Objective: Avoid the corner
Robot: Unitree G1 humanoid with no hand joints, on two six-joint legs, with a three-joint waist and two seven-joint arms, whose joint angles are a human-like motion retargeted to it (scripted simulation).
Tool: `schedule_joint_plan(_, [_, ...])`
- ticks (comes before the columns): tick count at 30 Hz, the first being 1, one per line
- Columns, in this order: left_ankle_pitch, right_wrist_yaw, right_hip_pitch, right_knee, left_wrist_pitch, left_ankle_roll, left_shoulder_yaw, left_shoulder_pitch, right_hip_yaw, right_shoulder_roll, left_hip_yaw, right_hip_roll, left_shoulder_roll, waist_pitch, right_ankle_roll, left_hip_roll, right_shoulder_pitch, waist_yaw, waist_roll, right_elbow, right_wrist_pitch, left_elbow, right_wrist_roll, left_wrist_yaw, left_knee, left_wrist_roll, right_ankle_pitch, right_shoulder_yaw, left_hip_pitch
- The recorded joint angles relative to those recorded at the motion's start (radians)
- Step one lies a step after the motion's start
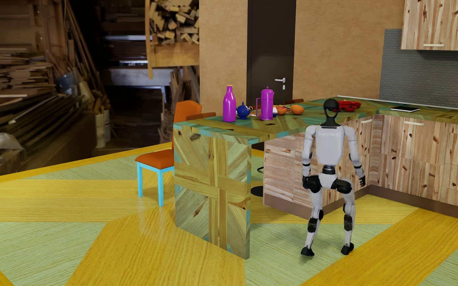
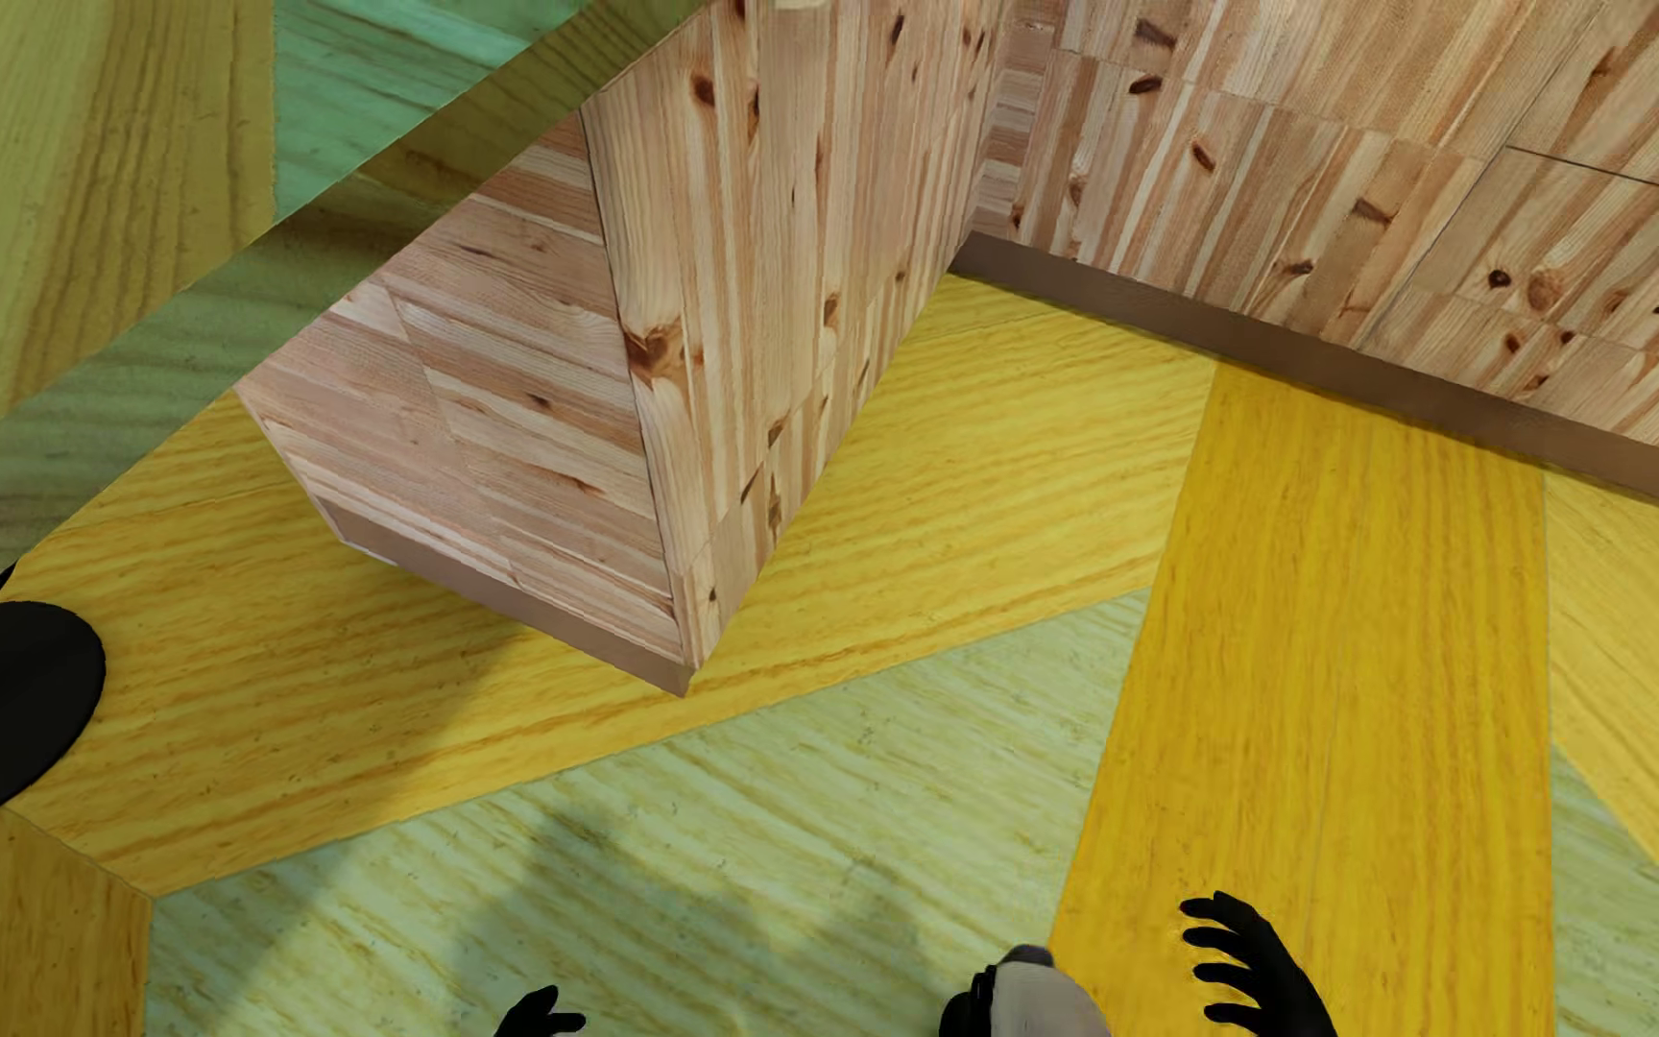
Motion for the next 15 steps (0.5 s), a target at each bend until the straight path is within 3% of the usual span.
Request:
schedule_joint_plan(1, [0.213,0.000,0.022,0.035,0.005,0.015,-0.008,-0.008,0.008,-0.029,-0.001,0.027,0.003,-0.003,-0.129,0.012,-0.030,0.026,0.021,0.035,0.002,0.021,-0.010,-0.011,0.160,0.007,-0.041,-0.051,-0.092])
schedule_joint_plan(2, [0.271,-0.015,0.068,0.013,-0.002,-0.034,0.023,0.018,0.003,-0.031,-0.017,0.053,0.015,0.000,-0.251,0.021,-0.083,0.030,0.055,0.022,0.033,0.028,-0.011,-0.052,0.211,0.027,-0.091,-0.064,-0.185])
schedule_joint_plan(3, [0.127,-0.029,0.112,-0.032,-0.026,-0.079,0.060,0.062,-0.005,-0.009,-0.052,0.066,0.013,0.006,-0.200,0.036,-0.130,0.047,0.094,-0.051,0.086,0.039,-0.003,-0.104,0.136,0.066,-0.097,-0.054,-0.263])
schedule_joint_plan(4, [0.017,-0.025,0.150,-0.062,-0.045,-0.077,0.080,0.083,0.001,0.017,-0.082,0.071,0.014,0.012,-0.160,0.067,-0.166,0.054,0.122,-0.052,0.099,0.046,-0.001,-0.154,-0.035,0.124,-0.106,-0.019,-0.298])
schedule_joint_plan(5, [0.066,-0.009,0.176,-0.069,-0.062,-0.078,0.057,0.078,0.020,0.050,-0.103,0.089,0.013,0.012,-0.179,0.115,-0.183,0.045,0.145,-0.018,0.095,0.075,-0.004,-0.196,-0.244,0.183,-0.110,0.029,-0.280])
schedule_joint_plan(6, [0.129,0.020,0.180,-0.024,-0.075,-0.132,0.014,0.025,0.034,0.086,-0.074,0.073,0.037,0.034,-0.225,0.115,-0.174,0.010,0.128,-0.013,0.100,0.116,-0.009,-0.239,-0.309,0.221,-0.115,0.048,-0.226])
schedule_joint_plan(7, [0.112,0.064,0.184,-0.021,-0.090,-0.125,0.018,-0.018,0.032,0.084,-0.061,0.064,0.052,0.045,-0.266,0.103,-0.137,-0.037,0.106,-0.017,0.096,0.070,-0.016,-0.264,-0.314,0.224,-0.134,0.047,-0.203])
schedule_joint_plan(9, [0.091,0.153,0.207,-0.034,-0.168,-0.119,0.005,-0.100,0.024,0.041,-0.039,0.053,0.025,0.049,-0.321,0.090,-0.050,-0.113,0.057,-0.014,0.103,0.045,-0.031,-0.233,-0.325,0.163,-0.183,0.008,-0.161])
schedule_joint_plan(10, [0.112,0.178,0.231,-0.058,-0.224,-0.119,0.001,-0.122,0.030,0.021,-0.034,0.052,0.017,0.048,-0.284,0.090,-0.026,-0.125,0.033,-0.011,0.125,0.037,-0.032,-0.207,-0.321,0.108,-0.182,-0.001,-0.151])
schedule_joint_plan(11, [0.150,0.186,0.266,-0.108,-0.275,-0.086,0.001,-0.130,0.030,0.003,-0.034,0.049,0.004,0.046,-0.193,0.091,-0.007,-0.126,0.023,-0.026,0.152,0.026,-0.025,-0.184,-0.308,0.049,-0.166,-0.025,-0.152])
schedule_joint_plan(12, [0.176,0.174,0.289,-0.147,-0.309,0.015,-0.005,-0.124,0.020,0.003,-0.027,0.051,0.015,0.031,-0.153,0.100,0.016,-0.118,0.025,-0.041,0.166,0.024,-0.011,-0.175,-0.313,-0.003,-0.159,-0.047,-0.158])
schedule_joint_plan(13, [0.144,0.145,0.294,-0.132,-0.316,0.098,0.016,-0.100,0.014,0.038,-0.032,0.061,0.018,0.020,-0.178,0.108,0.004,-0.106,0.032,-0.048,0.187,0.031,0.005,-0.174,-0.366,-0.026,-0.137,-0.031,-0.135])
schedule_joint_plan(14, [0.120,0.114,0.283,-0.098,-0.298,-0.003,0.016,-0.082,0.010,0.071,-0.047,0.069,0.033,0.004,-0.224,0.117,-0.029,-0.096,0.039,-0.058,0.213,0.048,0.022,-0.175,-0.417,-0.030,-0.125,-0.001,-0.108])
schedule_joint_plan(15, [0.134,0.088,0.277,-0.077,-0.256,-0.144,0.010,-0.084,0.007,0.063,-0.051,0.054,0.038,-0.012,-0.254,0.109,-0.053,-0.078,0.037,-0.073,0.229,0.063,0.037,-0.175,-0.448,-0.026,-0.140,0.041,-0.093])
